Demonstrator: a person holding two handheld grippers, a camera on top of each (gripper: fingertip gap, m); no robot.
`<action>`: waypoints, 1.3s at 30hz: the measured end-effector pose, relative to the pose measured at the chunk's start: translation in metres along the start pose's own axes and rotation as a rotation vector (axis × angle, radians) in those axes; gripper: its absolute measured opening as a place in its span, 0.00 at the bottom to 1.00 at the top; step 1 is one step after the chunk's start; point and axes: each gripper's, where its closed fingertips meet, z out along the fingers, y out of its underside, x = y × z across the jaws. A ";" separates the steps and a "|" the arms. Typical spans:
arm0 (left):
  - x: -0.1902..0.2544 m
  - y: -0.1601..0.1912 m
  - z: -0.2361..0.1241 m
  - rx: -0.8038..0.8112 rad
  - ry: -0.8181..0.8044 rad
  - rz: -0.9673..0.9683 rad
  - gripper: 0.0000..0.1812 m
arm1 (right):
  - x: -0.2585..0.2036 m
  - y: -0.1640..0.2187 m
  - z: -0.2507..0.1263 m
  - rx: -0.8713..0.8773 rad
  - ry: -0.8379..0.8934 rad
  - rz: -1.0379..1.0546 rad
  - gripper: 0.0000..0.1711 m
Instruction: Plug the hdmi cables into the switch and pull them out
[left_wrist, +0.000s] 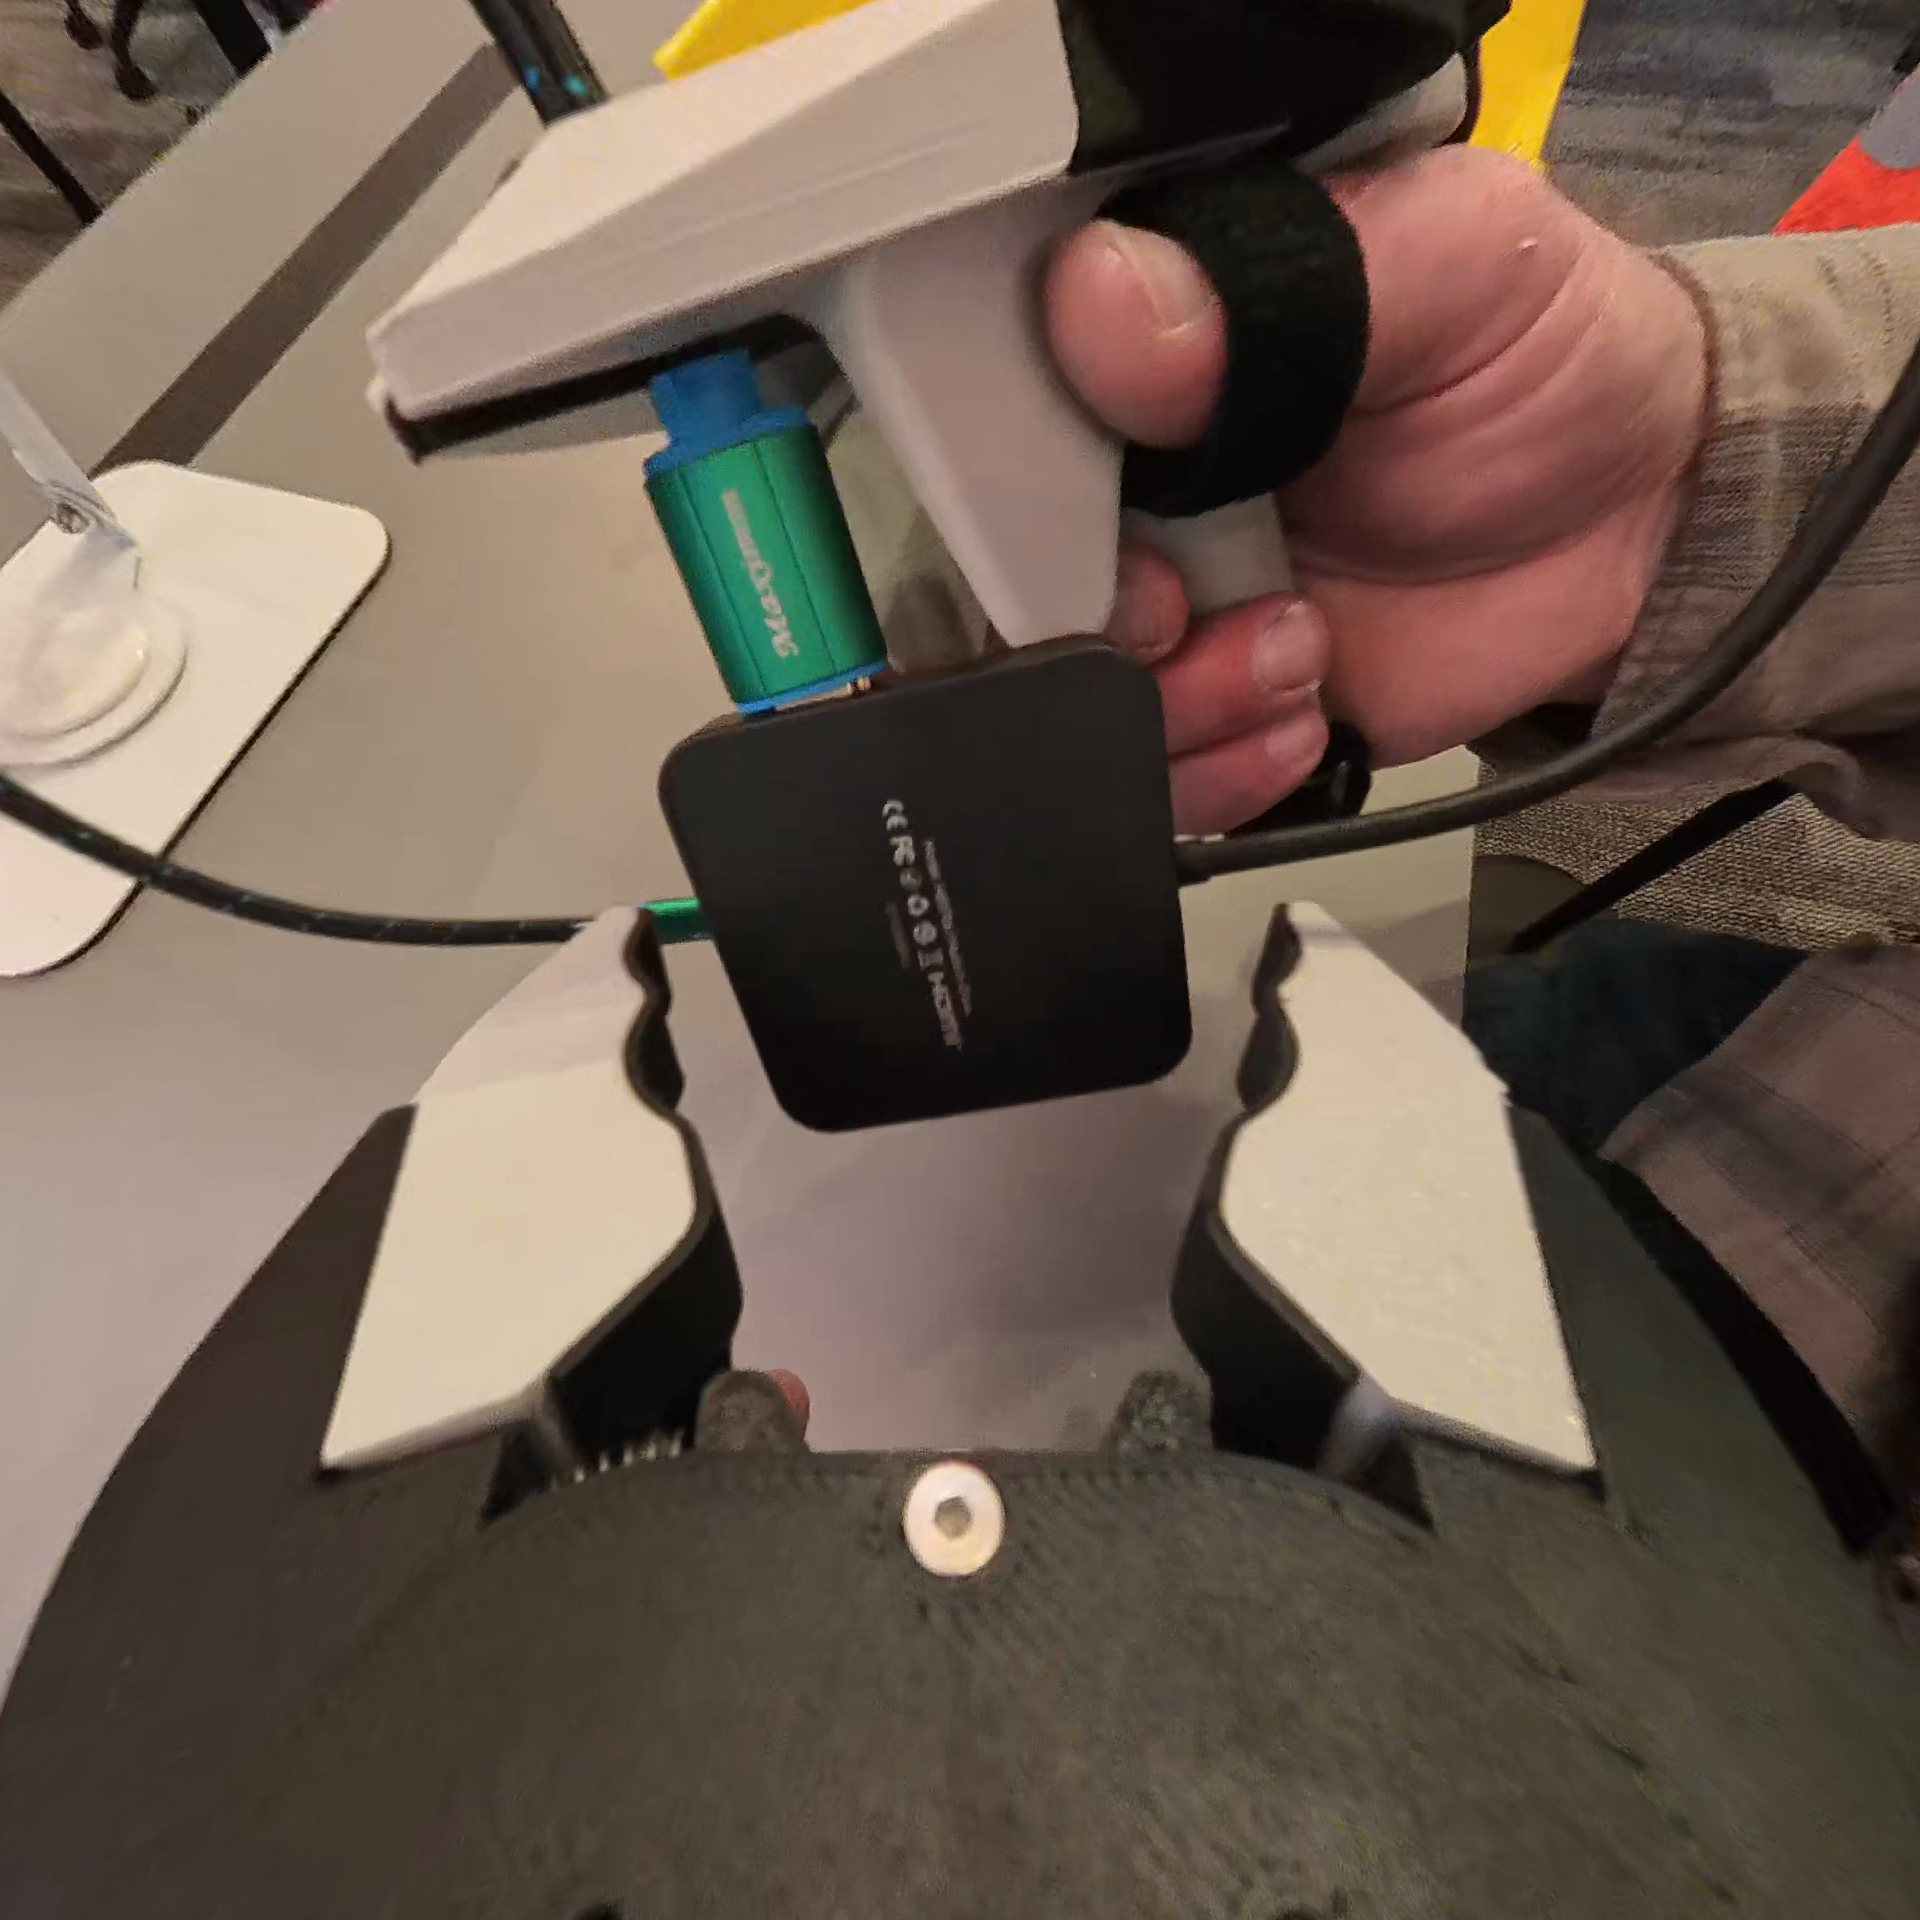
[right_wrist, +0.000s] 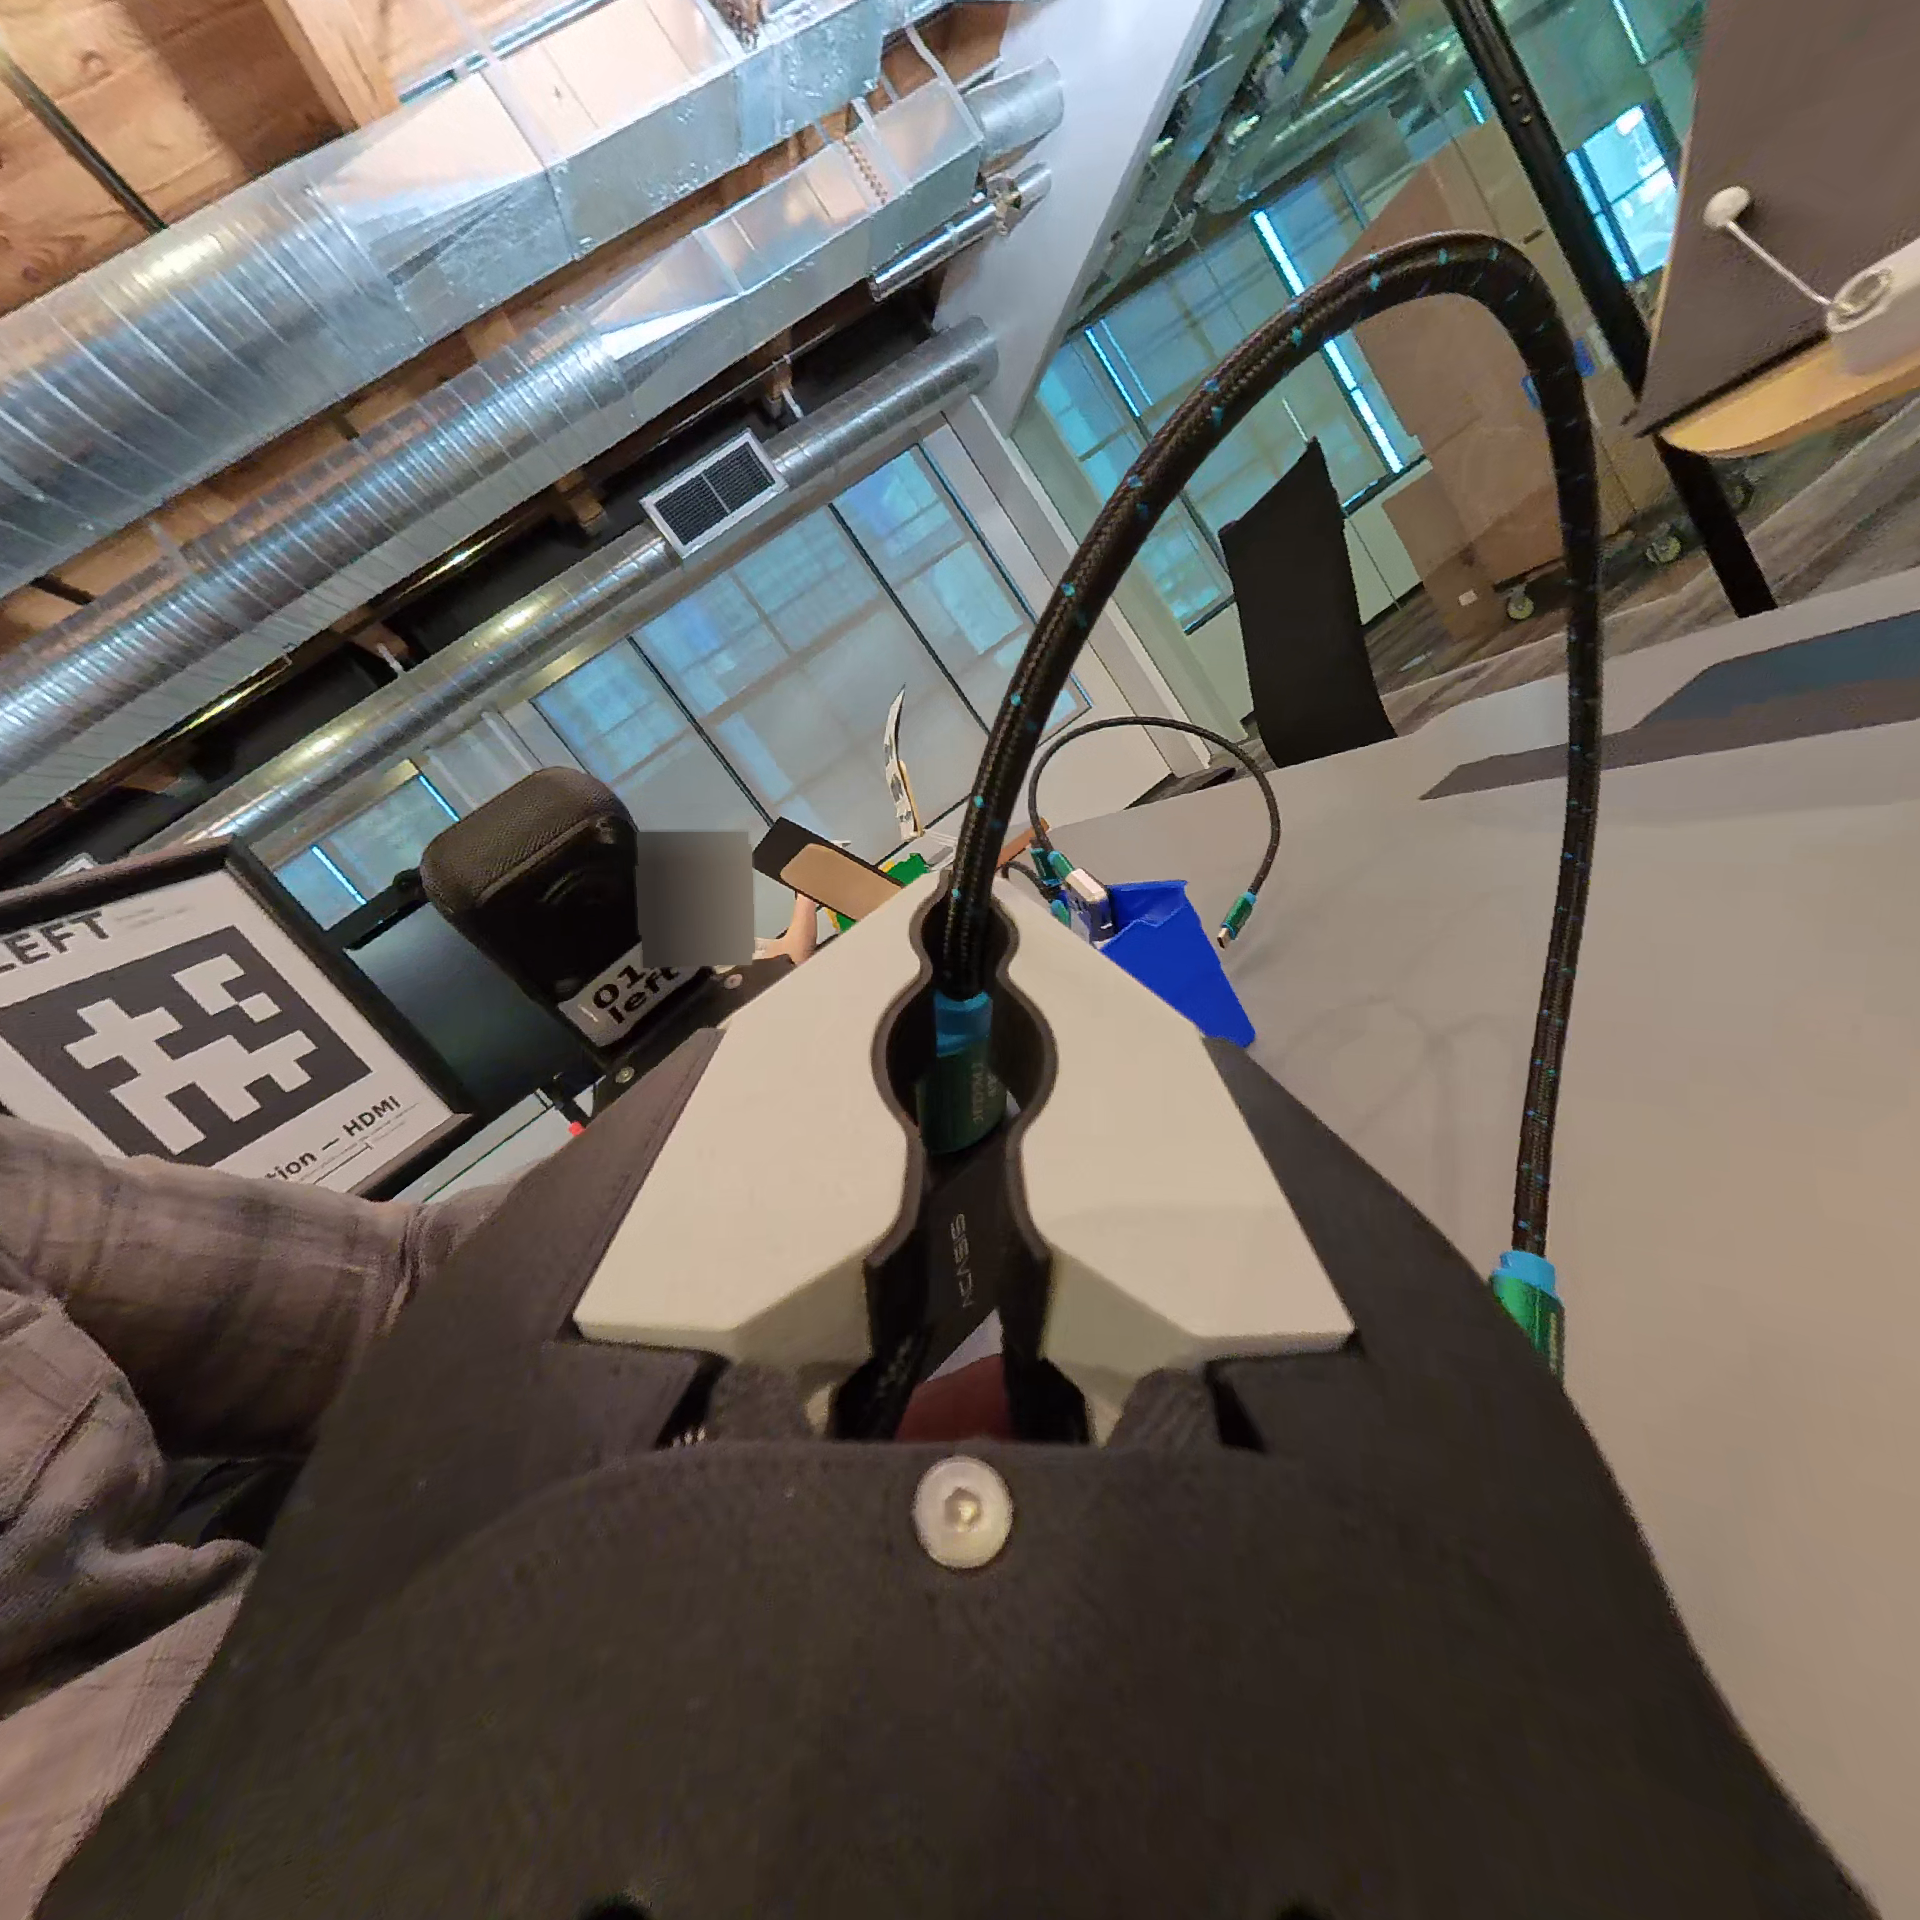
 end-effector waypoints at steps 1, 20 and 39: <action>0.001 -0.002 0.001 0.009 0.005 0.004 0.54 | -0.002 0.001 0.001 -0.001 -0.007 -0.005 0.00; -0.013 0.008 -0.032 -0.104 -0.044 0.083 0.47 | -0.002 0.009 0.001 -0.132 0.067 -0.280 0.20; -0.024 0.026 -0.076 -0.134 -0.010 0.165 0.47 | -0.039 0.017 -0.009 -0.381 -0.074 -0.771 0.14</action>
